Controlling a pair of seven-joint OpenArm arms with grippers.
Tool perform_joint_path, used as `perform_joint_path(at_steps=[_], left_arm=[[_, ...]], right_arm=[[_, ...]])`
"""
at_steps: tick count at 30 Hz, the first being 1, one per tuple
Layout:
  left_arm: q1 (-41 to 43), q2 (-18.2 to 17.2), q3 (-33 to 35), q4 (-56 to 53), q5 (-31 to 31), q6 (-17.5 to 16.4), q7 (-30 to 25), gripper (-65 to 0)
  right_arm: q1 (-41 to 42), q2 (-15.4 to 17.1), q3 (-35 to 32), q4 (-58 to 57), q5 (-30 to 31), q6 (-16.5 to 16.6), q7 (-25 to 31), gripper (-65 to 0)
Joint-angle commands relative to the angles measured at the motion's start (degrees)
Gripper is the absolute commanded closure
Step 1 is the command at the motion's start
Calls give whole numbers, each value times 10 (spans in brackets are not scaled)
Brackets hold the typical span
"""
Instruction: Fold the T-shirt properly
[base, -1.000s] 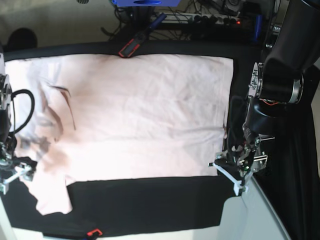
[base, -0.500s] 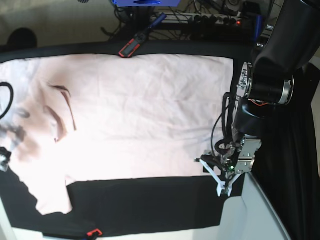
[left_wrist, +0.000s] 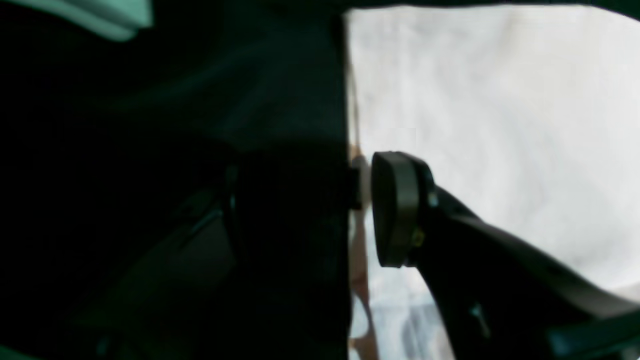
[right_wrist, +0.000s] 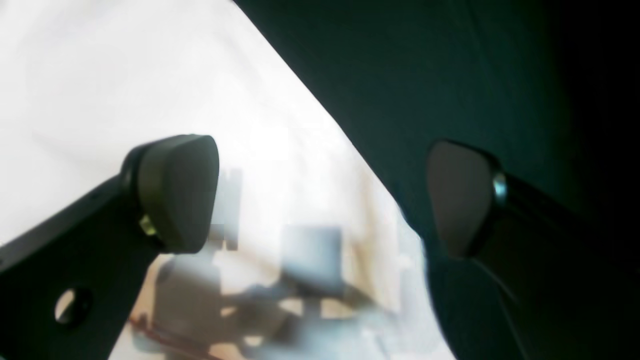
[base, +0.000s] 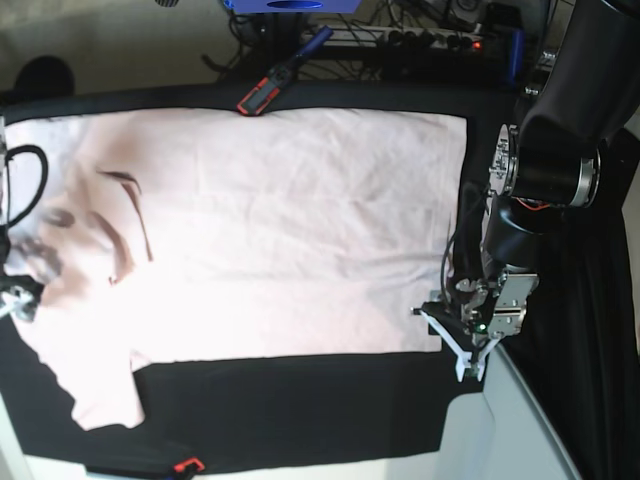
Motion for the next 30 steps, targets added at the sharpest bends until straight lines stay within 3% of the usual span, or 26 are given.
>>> perform_joint_path(at_steps=[1, 7, 12, 25, 30], left_arm=[[-14, -1, -2, 8, 0, 0, -6, -333], [15, 2, -2, 13, 0, 0, -10, -333], [14, 0, -2, 13, 0, 0, -10, -331], [15, 2, -3, 13, -1, 0, -10, -329], [15, -3, -2, 13, -89, -2, -10, -329]], right_arm=[[20, 2, -2, 12, 1, 0, 11, -640], [20, -43, -2, 8, 0, 0, 11, -640], [20, -63, -1, 8, 1, -1, 11, -640], [8, -78, 4, -45, 4, -1, 12, -640], [7, -78, 4, -48, 4, -1, 12, -635]])
